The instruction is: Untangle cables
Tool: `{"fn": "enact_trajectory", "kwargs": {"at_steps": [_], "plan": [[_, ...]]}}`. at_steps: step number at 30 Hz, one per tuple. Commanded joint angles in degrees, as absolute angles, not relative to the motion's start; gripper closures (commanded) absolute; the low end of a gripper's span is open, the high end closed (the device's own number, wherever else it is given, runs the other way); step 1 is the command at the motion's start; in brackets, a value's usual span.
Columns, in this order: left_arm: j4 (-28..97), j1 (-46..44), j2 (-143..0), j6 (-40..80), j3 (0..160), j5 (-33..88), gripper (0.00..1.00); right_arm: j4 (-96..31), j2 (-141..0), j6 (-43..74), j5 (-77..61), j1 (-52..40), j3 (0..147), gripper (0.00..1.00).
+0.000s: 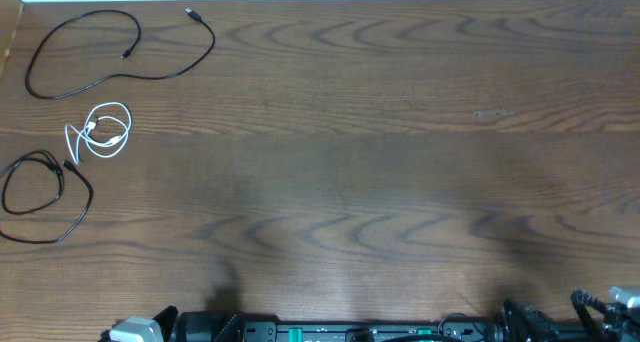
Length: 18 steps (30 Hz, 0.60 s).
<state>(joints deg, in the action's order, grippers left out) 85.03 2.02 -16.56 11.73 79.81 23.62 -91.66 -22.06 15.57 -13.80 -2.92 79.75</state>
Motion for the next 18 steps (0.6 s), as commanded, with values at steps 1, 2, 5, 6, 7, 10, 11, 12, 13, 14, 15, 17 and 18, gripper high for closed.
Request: {"fn": "enact_trajectory", "kwargs": {"at_steps": [1,2,5,6,7,10,11,12,13,14,15,17,18], "plan": [[84.84,1.74,-16.67,10.96,80.12,23.05,0.01,-94.21,-22.13,14.7,-13.43,-3.2,79.64,0.01],[84.84,1.74,-16.67,10.96,80.12,23.05,0.01,-95.07,-22.13,14.7,-13.43,-3.2,79.64,0.01],[84.84,1.74,-16.67,10.96,80.12,23.05,0.01,-97.27,-22.11,14.72,-13.45,-3.2,79.64,0.01],[84.84,1.74,-16.67,10.96,80.12,23.05,0.01,-97.17,-22.11,14.72,-13.45,-3.2,79.64,0.01],[84.84,1.74,-16.67,10.96,80.12,23.05,0.01,-97.27,-22.11,14.7,-13.43,-3.2,79.64,0.01],[84.84,1.74,-16.67,10.96,80.12,23.05,0.01,-97.27,-22.11,14.7,-13.43,-3.2,79.64,0.01],[84.84,1.74,-16.67,10.96,80.12,23.05,0.01,-97.01,-22.11,14.06,-12.53,-3.2,79.64,0.01],[84.84,1.74,-16.67,10.96,80.12,23.05,0.01,-96.53,-22.11,14.09,-11.07,-3.2,79.64,0.01],[84.84,1.74,-16.67,10.96,80.12,23.05,0.01,-95.77,-22.11,13.96,-10.26,-3.2,79.64,0.01],[84.84,1.74,-16.67,10.96,80.12,23.05,0.01,-94.94,-22.11,13.78,-9.39,-3.18,79.5,0.0],[84.84,1.74,-16.67,10.96,80.12,23.05,0.01,-93.14,-22.11,12.82,-8.93,-2.96,78.91,0.01],[84.84,1.74,-16.67,10.96,80.12,23.05,0.01,-89.14,-22.09,8.56,-9.13,-2.57,76.55,0.01],[84.84,1.74,-16.67,10.96,80.12,23.05,0.01,-85.69,-21.91,4.73,-9.69,-1.87,73.63,0.01]]}}
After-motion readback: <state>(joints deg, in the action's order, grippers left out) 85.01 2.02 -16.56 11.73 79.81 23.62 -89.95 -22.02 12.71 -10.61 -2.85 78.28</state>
